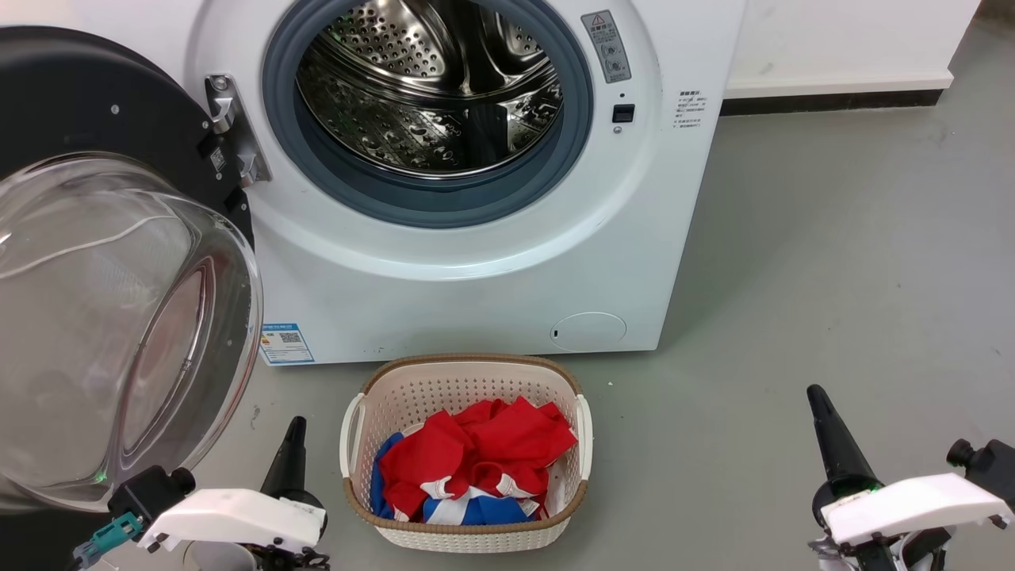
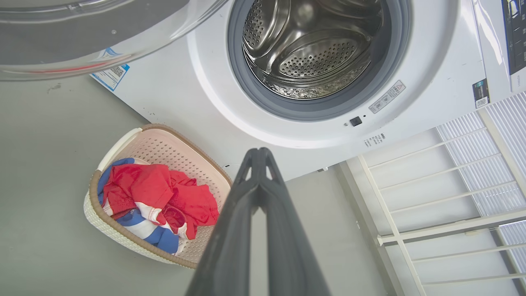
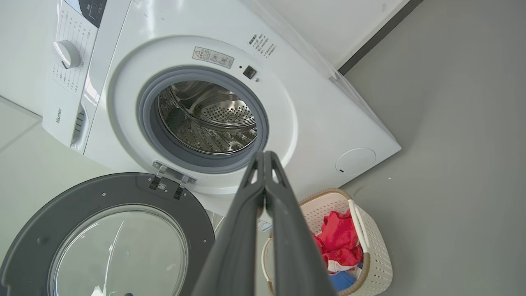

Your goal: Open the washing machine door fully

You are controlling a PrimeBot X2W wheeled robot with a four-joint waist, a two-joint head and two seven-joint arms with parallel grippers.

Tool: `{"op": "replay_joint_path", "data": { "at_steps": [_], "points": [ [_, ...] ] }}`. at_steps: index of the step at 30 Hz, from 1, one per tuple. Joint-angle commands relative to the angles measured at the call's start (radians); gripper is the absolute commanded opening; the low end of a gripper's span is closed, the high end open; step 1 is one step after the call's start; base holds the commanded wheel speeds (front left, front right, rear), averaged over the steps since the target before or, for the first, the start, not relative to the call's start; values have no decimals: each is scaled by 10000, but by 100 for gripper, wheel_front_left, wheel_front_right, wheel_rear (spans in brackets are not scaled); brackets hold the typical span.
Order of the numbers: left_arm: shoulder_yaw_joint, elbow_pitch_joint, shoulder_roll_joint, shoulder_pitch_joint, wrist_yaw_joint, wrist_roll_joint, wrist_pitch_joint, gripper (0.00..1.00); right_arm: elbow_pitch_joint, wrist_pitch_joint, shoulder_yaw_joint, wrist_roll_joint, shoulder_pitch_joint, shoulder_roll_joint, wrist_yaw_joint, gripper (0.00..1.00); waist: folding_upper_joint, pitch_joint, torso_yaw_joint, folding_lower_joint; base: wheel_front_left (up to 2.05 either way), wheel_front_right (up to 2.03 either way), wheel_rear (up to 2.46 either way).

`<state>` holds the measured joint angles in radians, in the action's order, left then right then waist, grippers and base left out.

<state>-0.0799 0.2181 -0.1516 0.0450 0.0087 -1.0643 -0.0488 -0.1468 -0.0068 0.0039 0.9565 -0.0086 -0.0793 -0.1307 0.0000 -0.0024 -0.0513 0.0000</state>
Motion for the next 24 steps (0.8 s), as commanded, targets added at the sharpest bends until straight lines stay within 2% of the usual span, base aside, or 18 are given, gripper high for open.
{"op": "replay_joint_path", "data": {
  "at_steps": [1, 24],
  "points": [
    [141, -68, -2, 245, -70, -234, 62, 0, 46, 37, -45, 303, -291, -70, -1, 0, 0, 1, 9, 0, 0, 0, 0],
    [818, 58, 378, 424, -589, -2260, 650, 0, -334, 331, -292, 2859, -586, -75, -1, 0, 0, 18, 165, 0, 0, 0, 0]
  ]
}}
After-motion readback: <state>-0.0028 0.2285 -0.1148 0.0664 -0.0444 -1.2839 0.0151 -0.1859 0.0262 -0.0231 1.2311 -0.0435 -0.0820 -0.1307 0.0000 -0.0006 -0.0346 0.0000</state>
